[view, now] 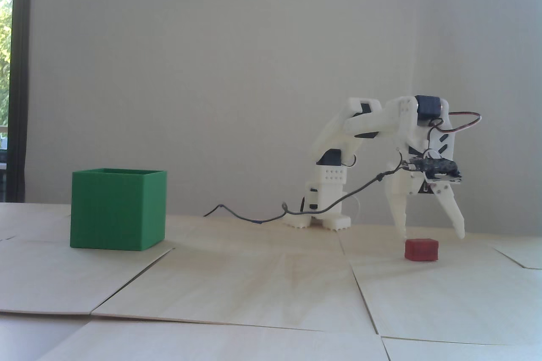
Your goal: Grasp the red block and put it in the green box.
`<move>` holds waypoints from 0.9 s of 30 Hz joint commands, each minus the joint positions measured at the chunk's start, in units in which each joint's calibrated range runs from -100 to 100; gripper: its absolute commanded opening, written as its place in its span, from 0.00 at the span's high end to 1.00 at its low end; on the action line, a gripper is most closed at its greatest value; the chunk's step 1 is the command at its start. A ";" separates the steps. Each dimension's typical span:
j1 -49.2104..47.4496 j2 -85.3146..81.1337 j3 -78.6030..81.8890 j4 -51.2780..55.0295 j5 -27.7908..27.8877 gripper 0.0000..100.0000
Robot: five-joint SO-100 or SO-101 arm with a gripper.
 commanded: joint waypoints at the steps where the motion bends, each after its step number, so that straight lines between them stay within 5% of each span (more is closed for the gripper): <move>1: 1.63 -1.50 -4.26 1.65 0.38 0.65; 21: 0.98 3.31 -4.88 1.65 0.33 0.65; 23: 1.22 3.31 -4.88 1.65 0.38 0.72; 25: 1.46 3.31 -4.97 1.40 0.38 0.96; 27: 1.63 3.31 -4.97 1.49 0.33 0.97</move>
